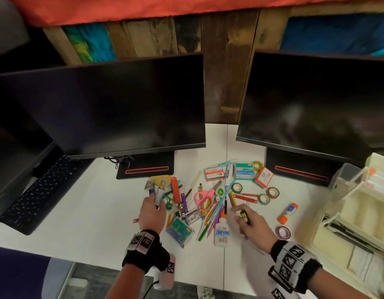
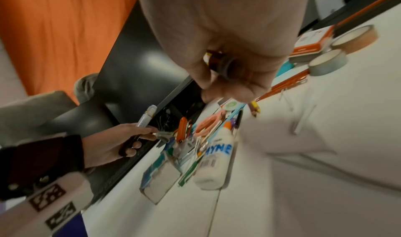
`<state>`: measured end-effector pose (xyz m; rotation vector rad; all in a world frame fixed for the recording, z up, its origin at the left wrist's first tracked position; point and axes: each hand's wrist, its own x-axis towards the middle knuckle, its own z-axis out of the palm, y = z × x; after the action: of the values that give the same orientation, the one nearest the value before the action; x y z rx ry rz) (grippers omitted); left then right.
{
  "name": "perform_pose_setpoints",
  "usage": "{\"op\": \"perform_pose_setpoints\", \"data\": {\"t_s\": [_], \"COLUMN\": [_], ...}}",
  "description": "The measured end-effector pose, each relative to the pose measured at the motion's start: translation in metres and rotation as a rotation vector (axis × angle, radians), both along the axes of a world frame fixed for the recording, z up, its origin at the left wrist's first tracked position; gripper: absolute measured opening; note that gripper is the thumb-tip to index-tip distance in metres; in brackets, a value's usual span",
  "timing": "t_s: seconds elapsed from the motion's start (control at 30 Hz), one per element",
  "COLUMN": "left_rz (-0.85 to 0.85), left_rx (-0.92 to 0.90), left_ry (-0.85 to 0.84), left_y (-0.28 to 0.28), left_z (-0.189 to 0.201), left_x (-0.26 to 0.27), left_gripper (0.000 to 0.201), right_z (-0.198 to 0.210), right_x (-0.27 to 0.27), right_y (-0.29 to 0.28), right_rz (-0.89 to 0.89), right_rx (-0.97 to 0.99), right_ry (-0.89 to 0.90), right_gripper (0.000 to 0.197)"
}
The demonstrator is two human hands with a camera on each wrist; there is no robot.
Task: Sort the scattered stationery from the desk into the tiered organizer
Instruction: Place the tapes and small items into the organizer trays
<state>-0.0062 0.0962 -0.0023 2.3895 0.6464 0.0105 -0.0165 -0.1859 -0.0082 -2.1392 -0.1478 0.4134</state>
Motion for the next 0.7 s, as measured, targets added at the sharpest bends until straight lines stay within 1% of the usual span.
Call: {"op": "perform_pose_setpoints", "data": {"t_s": [0.1, 0.17, 0.23, 0.27, 0.33, 0.4, 0.47, 0.57, 0.63, 0.7], "left_rz": [-0.13, -0.234, -0.353, -0.416, -0.524, -0.615, -0.702, -0.802, -0.826, -0.834], "left_rx": [-0.006, -0.058, -0.086, -0.1, -0.113, -0.095, -0.094, -0.118, -0.101, -0.082], "left_ry": [-0.133, -0.199, -0.251, -0.259, -0.249, -0.251, -0.259, -0.21, -0.198, -0.213], "left_y": [-0.039, -0.072, -0.108, -0.125, -0.16, -0.194, -0.225, -0.264, -0.28, -0.29], "left_z": [0.018, 0.026, 0.031, 0.032, 0.033, 0.032, 0.032, 0.033, 0.036, 0.035], "left_x": [0.004, 0.006, 0.007, 0.006, 0.003, -0.003, -0.014, -0.028, -0.032, -0.033], "left_gripper": [0.031, 0.032, 0.028, 0.028, 0.033, 0.046, 0.053, 0.069, 0.072, 0.065], "right_z": [0.014, 0.028, 0.043, 0.051, 0.06, 0.06, 0.052, 0.04, 0.031, 0.025], "right_x": [-0.011, -0.019, -0.03, -0.035, -0.048, -0.064, -0.076, -0.089, -0.095, -0.1], "right_y": [-0.027, -0.049, -0.079, -0.095, -0.132, -0.17, -0.202, -0.227, -0.238, -0.246], "right_rz": [-0.194, -0.303, -0.412, -0.482, -0.577, -0.618, -0.573, -0.415, -0.373, -0.348], "right_rx": [0.082, 0.213, 0.294, 0.324, 0.321, 0.218, 0.041, -0.259, -0.348, -0.383], "right_ry": [0.022, 0.054, 0.045, 0.042, 0.036, 0.056, 0.04, -0.043, -0.073, -0.037], "right_gripper": [0.007, 0.003, 0.02, 0.025, 0.024, 0.01, 0.013, 0.02, 0.027, 0.03]}}
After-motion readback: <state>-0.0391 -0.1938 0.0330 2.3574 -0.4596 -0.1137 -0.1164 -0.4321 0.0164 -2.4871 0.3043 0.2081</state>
